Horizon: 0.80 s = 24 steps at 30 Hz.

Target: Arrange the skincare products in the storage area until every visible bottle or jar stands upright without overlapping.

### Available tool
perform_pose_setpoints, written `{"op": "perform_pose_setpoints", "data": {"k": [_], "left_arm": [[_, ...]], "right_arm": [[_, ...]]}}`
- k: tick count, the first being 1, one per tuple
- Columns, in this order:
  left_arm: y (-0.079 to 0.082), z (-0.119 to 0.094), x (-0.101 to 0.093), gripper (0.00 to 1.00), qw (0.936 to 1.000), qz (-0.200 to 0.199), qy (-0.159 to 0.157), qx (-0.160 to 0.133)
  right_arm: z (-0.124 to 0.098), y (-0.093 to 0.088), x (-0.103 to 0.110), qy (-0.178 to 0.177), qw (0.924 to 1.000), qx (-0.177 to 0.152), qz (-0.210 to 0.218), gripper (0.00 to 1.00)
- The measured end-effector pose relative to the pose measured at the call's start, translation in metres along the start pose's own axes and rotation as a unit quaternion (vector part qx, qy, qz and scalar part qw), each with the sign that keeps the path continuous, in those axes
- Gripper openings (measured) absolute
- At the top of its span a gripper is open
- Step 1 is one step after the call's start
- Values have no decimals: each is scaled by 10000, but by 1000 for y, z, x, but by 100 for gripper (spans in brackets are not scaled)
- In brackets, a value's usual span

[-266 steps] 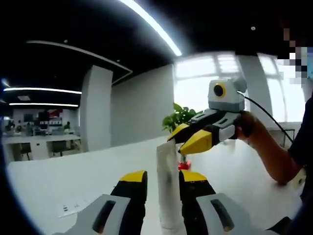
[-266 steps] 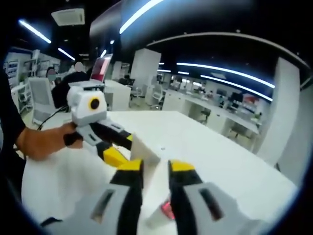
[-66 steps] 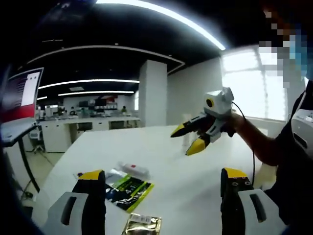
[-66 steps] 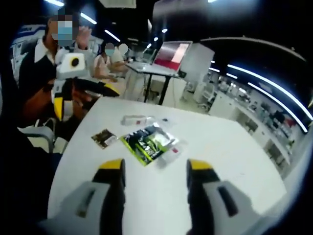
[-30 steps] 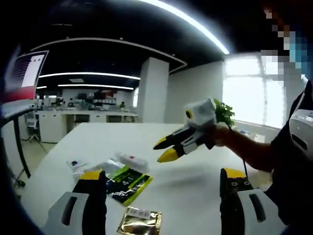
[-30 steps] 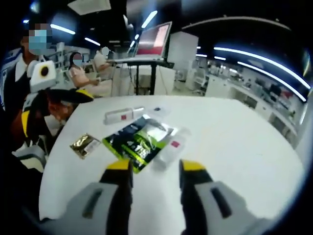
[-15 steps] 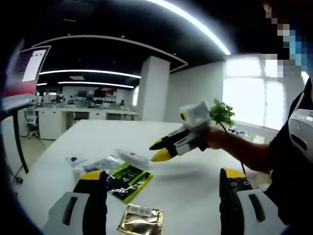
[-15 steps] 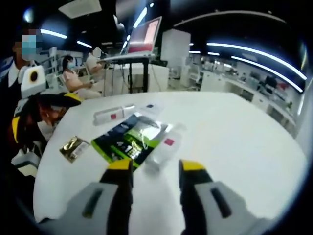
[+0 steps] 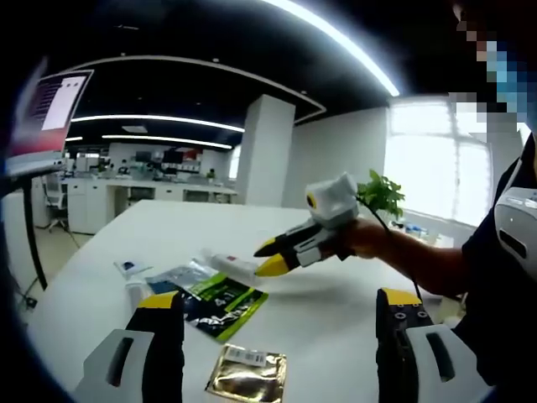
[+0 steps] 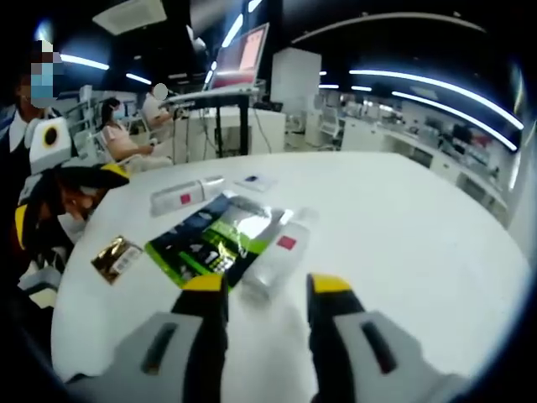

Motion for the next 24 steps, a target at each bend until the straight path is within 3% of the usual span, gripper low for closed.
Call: {"op": "perform_pose_setpoints", "data": {"k": [24], "left_arm": [[2, 9, 3, 96, 9999, -92, -66, -44]], "right_arm": [[13, 3, -6, 0, 9999, -87, 128, 37]]}}
Point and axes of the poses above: the point that each gripper's makers call its tool centre point, and the gripper's own axes: z roughly forward along the fingers, x roughly to its left, y roughly out of its top, the point moved 8 cm from there along -z, roughly backward along the fingers, and after that the axes turned 12 degrees about z, right-handed, at the moved point
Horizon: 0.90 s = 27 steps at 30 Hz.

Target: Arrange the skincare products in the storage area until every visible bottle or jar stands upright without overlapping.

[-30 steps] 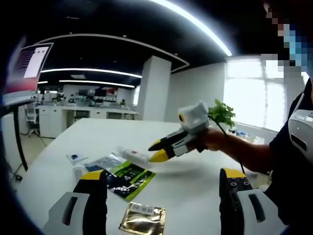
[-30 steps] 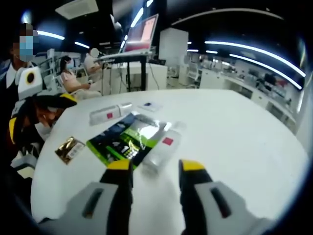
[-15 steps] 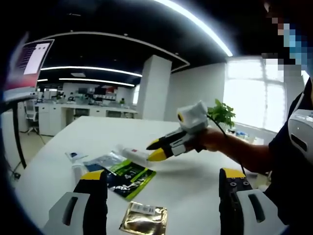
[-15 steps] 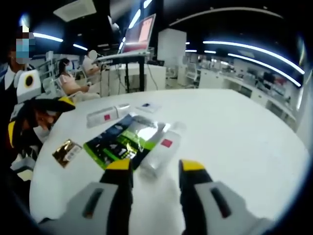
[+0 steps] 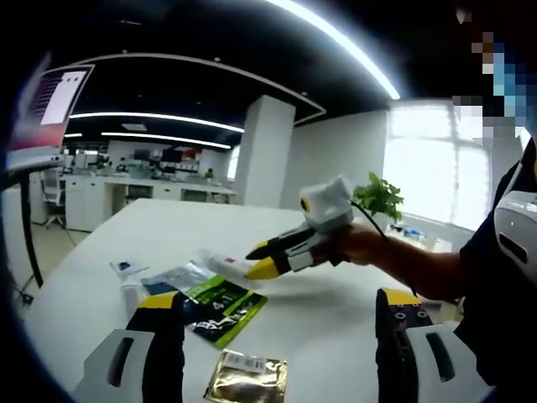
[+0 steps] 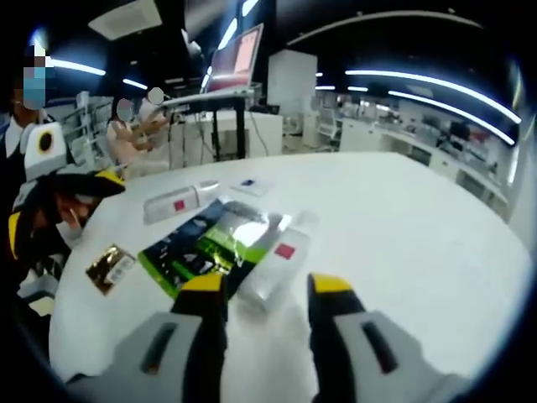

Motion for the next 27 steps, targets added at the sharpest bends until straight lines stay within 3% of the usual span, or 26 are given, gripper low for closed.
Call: {"op": "perform_pose_setpoints", "data": {"k": [27], "left_arm": [[2, 7, 6, 94, 9998, -157, -74, -138]], "right_arm": [[19, -4, 0, -143, 9997, 48, 187, 34]]}}
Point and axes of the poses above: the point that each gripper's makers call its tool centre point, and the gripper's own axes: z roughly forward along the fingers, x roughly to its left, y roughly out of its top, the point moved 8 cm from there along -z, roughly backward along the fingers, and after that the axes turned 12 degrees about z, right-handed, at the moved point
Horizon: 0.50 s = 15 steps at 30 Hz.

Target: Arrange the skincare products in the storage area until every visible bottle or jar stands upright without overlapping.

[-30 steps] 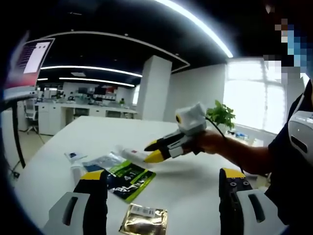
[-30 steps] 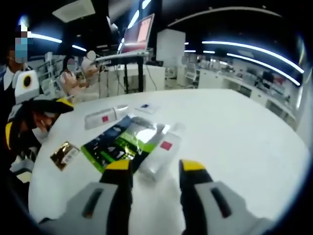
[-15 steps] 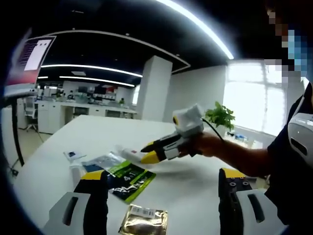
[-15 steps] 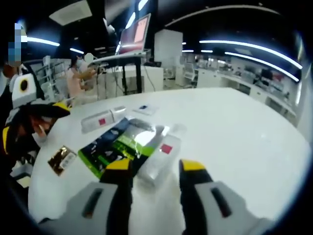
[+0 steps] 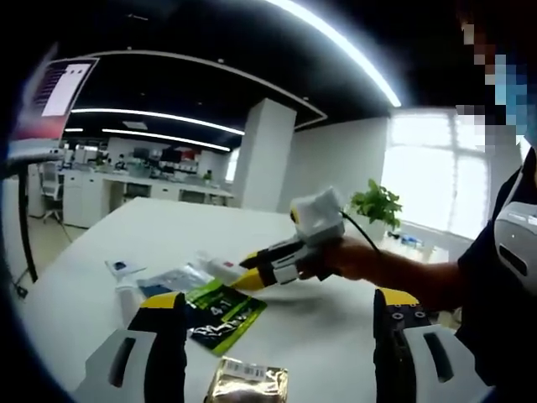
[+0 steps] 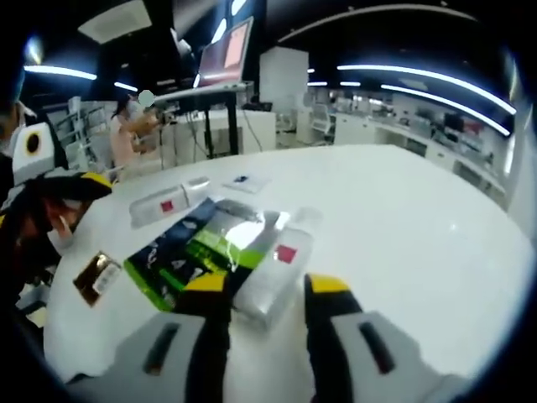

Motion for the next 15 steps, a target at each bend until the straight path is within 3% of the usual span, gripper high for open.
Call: {"op": "perform_pose_setpoints", "data": {"k": [15], "left_arm": [[3, 3, 10, 92, 9991, -335, 24, -252]], "right_arm": [[5, -3, -1, -131, 9999, 1, 14, 28]]}}
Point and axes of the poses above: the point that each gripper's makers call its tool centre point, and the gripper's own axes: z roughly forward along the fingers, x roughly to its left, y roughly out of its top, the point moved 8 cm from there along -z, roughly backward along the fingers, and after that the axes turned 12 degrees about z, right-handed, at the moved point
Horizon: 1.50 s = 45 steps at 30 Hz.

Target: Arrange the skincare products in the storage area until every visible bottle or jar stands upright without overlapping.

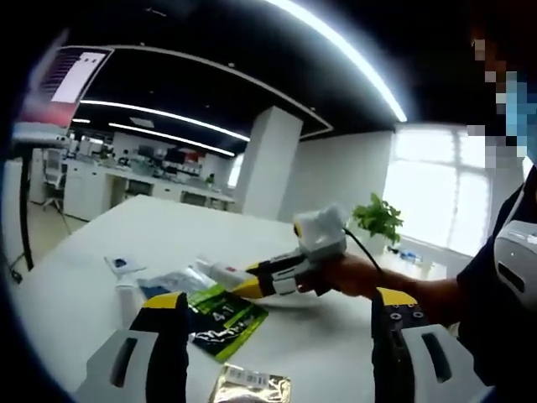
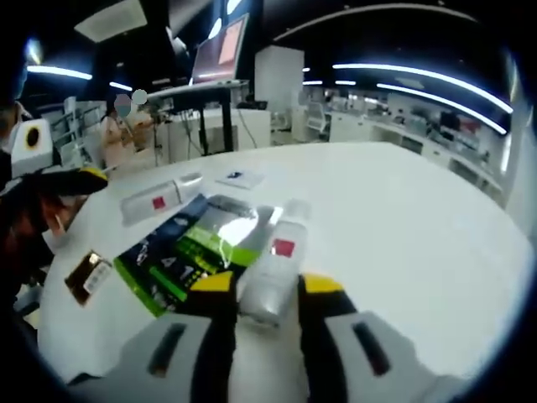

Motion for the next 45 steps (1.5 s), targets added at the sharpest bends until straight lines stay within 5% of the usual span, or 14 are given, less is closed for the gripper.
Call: {"op": "perform_pose_setpoints", "data": {"k": [23, 45], "left_arm": [[11, 30, 1, 85, 9995, -217, -208, -120], [10, 45, 14, 84, 9980, -542, -253, -208]], "right_arm": [[3, 9, -2, -10, 9999, -11, -154, 25], [31, 28, -2, -217, 9985, 272, -428, 21]]}}
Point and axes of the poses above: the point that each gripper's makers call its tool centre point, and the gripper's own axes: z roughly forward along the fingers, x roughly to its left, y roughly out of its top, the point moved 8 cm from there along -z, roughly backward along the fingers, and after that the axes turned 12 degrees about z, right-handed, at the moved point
